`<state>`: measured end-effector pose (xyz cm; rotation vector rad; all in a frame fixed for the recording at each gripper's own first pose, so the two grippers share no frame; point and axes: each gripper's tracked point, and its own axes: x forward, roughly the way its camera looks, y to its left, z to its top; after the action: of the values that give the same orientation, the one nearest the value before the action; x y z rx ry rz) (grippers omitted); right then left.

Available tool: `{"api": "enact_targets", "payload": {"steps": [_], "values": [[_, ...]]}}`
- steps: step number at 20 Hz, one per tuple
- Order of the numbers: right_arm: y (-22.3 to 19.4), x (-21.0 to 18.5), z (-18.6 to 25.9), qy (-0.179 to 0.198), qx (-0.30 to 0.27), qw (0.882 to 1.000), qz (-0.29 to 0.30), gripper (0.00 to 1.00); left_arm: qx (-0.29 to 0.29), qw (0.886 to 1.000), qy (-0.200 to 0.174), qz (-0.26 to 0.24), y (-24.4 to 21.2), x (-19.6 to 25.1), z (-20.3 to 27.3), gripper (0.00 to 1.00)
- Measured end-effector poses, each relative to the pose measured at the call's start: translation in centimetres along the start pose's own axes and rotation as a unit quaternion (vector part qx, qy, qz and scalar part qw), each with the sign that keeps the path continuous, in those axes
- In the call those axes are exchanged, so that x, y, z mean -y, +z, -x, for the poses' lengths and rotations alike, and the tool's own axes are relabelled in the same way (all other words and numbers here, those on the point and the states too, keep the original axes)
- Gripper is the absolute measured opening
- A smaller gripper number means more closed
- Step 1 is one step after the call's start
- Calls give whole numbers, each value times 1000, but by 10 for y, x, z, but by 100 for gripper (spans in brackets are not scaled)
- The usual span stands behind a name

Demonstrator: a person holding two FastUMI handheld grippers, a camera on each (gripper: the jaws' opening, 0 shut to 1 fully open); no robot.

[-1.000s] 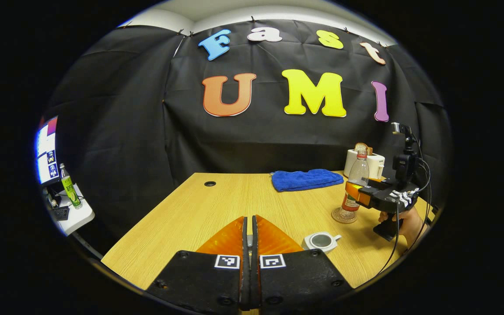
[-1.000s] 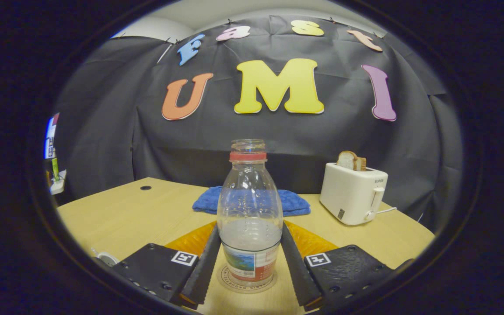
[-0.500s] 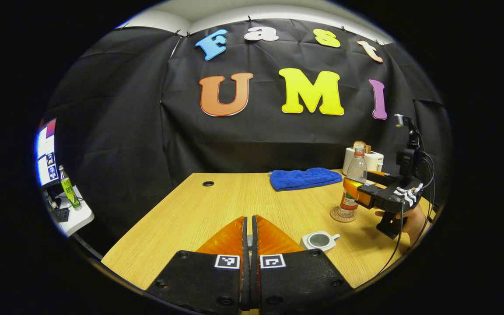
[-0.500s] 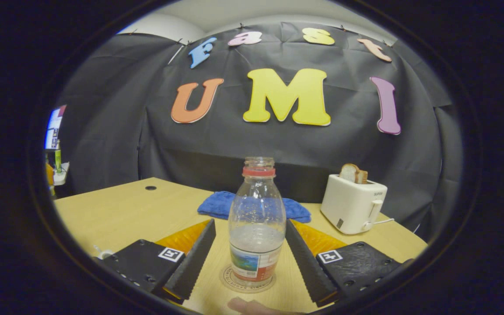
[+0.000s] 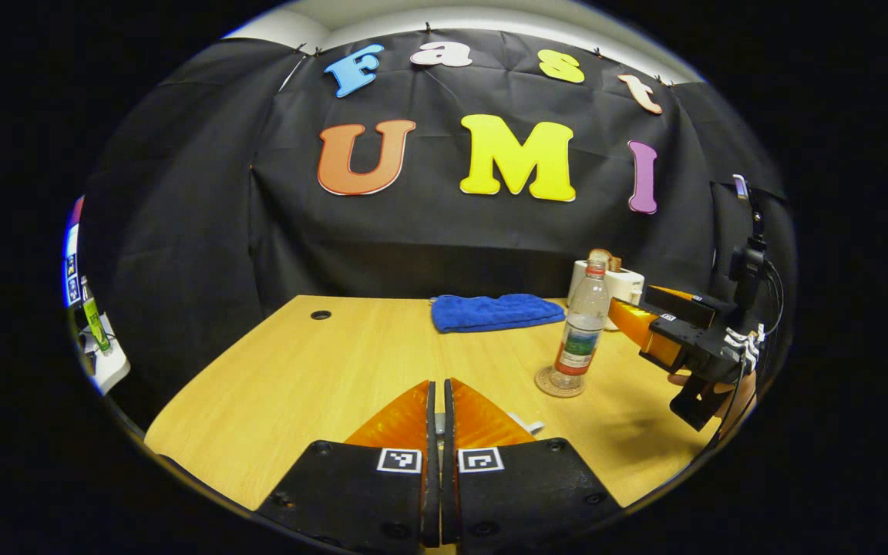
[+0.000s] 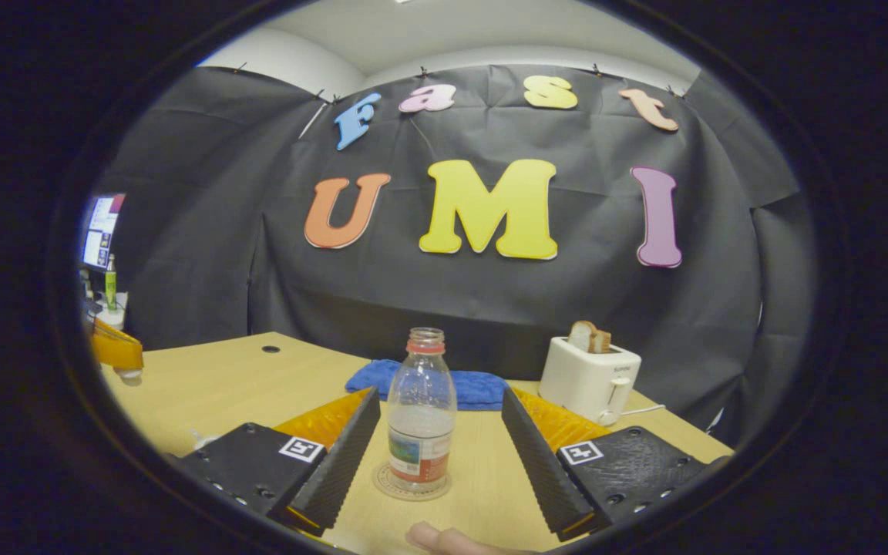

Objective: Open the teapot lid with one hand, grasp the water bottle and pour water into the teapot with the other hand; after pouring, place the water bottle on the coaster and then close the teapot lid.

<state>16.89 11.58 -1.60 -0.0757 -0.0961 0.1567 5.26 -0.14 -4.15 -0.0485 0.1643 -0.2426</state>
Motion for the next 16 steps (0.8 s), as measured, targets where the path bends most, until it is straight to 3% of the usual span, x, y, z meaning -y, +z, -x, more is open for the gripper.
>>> {"api": "enact_targets", "payload": {"steps": [3, 7, 16], "values": [[-5, 16, 22, -6, 6, 1000, 8, 95, 9, 999, -34, 9, -6, 33, -10, 3], [-11, 42, 46, -12, 15, 1000, -6, 95, 2, 999, -48, 23, -25, 51, -32, 4], [-29, 76, 59, -9, 20, 999, -49, 95, -15, 997, -38, 70, -53, 46, -68, 4]]}}
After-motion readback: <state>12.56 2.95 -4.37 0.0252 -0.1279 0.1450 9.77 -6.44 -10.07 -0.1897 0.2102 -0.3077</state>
